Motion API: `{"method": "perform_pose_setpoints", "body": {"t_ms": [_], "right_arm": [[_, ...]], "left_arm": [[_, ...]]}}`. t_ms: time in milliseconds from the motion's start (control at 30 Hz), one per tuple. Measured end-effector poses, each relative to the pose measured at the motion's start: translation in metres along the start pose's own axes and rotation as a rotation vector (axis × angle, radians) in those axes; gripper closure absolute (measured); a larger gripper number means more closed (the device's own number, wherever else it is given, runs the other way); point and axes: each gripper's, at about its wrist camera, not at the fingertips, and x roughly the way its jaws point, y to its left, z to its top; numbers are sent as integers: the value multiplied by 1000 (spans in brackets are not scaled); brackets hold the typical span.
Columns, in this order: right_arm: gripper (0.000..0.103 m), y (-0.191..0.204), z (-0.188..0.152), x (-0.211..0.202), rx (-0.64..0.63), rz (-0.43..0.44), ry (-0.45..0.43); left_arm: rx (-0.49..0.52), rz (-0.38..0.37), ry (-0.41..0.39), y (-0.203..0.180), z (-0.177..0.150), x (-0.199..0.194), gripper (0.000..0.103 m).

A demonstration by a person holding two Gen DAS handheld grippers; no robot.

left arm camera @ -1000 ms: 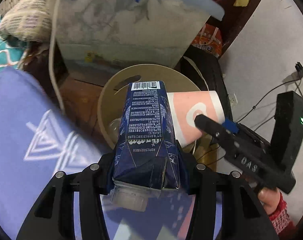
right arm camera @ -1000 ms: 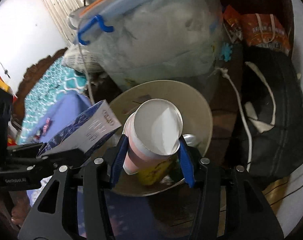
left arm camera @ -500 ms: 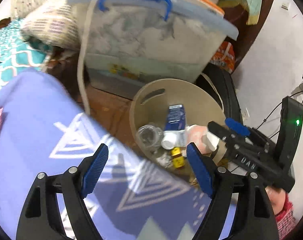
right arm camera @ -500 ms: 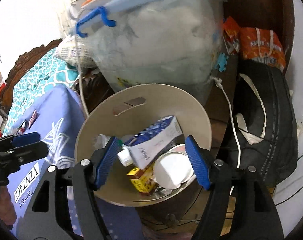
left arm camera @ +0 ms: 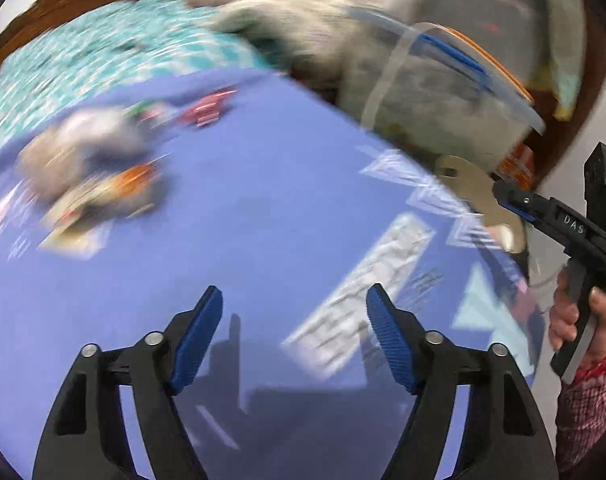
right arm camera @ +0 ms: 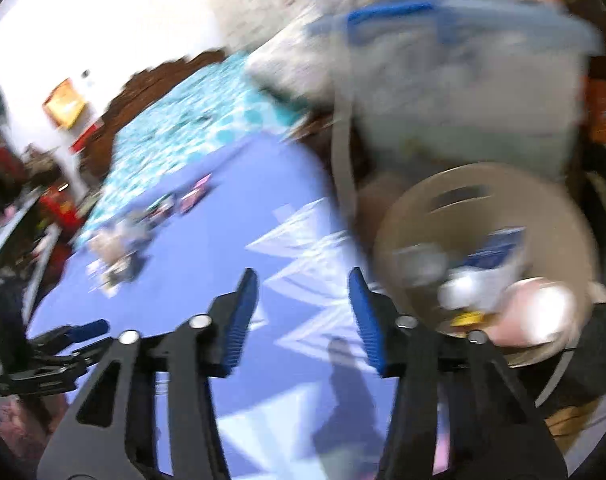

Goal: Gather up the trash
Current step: 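Grasp the crumpled tissue with the left tool while the right tool grasps the white tissue pack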

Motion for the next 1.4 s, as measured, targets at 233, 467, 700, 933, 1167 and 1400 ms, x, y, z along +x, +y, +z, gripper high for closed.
{"method": "perform_pose_setpoints", "body": {"t_ms": [233,467,700,933,1167,1400], "right_arm": [[61,106,0,72,-114,169,132],[32,217,26,140,-332,217,114],[29,275,39,211,-555,156,118],[62,286,34,254,-606,155,182],[63,277,-3,179,-566,275,214],[63,249,-80,76,-575,342,218]], "left_arm": [[-258,122,-54,133,-21,-45,48],[-243,258,-134,183,37,-49,29],[-162,302,-106,197,100,3,23],[-174,259,-50,208,105,29,72],[-188,140,-58,178,47,-22,73],[-184,85,-57,121,-46,-72,72]]}}
